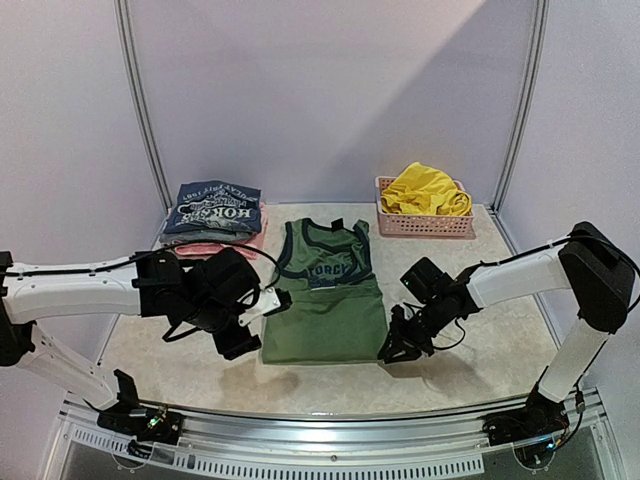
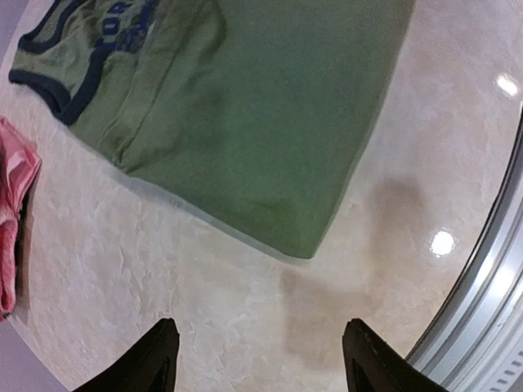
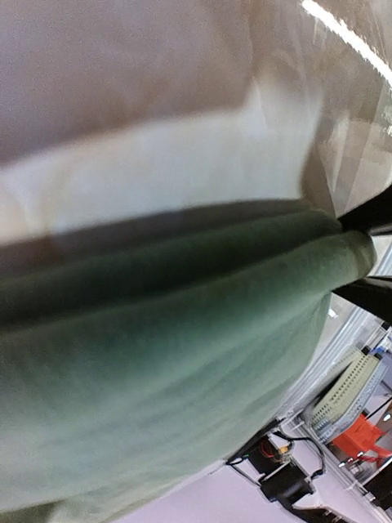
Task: Fold and stack the mixed laundry pile
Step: Pick up the rectangle-folded tank top from the center of the board.
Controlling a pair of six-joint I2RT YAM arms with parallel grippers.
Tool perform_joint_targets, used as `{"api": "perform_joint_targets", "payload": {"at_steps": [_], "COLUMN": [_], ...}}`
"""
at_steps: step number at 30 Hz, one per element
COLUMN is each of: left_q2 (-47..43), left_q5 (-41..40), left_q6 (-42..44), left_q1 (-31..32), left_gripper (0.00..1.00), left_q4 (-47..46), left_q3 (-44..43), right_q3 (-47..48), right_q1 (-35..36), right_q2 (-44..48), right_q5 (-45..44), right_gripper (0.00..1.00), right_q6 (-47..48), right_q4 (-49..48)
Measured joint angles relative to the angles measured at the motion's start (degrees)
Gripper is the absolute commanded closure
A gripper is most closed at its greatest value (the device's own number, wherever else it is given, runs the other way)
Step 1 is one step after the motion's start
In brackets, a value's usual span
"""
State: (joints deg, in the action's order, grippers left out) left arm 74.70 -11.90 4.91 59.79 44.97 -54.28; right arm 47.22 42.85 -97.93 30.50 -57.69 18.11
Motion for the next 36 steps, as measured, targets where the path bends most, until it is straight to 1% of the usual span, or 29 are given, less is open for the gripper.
{"api": "perform_joint_targets", "payload": {"at_steps": [3, 6, 14, 20, 27, 29, 36], "left_q2": [2.21, 5.16, 11.45, 13.44, 17.25, 18.08, 19.26], "left_q5": [-0.26, -0.5, -0.48, -0.37, -1.92, -2.64, -4.7], "left_q6": [4.57, 8.87, 16.02, 17.99, 19.78, 20.26, 21.29], "left_q1": [2.84, 4.33, 4.55, 4.57, 4.57, 4.57, 4.57], "left_gripper": [0.36, 0.39, 0.47, 0.53, 0.54, 0.56, 0.59], "left_q4": [-1.11, -2.12, -5.99, -9.86, -13.62, -14.53, -18.34], "left_q3": [0.02, 0.15, 2.71, 4.33, 5.68, 5.9, 5.92], "right_q3": [-0.09, -0.04, 0.09, 0.31, 0.94, 1.16, 2.01], "right_q1": [-0.13, -0.17, -0.17, -0.17, -0.31, -0.52, -1.01], "right_q2": [-0.04, -0.24, -0.28, -0.28, -0.28, -0.28, -0.28], "right_q5": [-0.22, -0.59, -1.2, -1.44, -1.62, -1.7, -2.36], "right_gripper": [0.94, 1.0, 1.0, 1.0, 1.0, 1.0, 1.0], "right_q6": [-0.07, -0.07, 0.13, 0.35, 1.18, 1.44, 2.64], "right_q4": [-0.2, -0.2, 0.04, 0.72, 2.47, 3.21, 5.66]}}
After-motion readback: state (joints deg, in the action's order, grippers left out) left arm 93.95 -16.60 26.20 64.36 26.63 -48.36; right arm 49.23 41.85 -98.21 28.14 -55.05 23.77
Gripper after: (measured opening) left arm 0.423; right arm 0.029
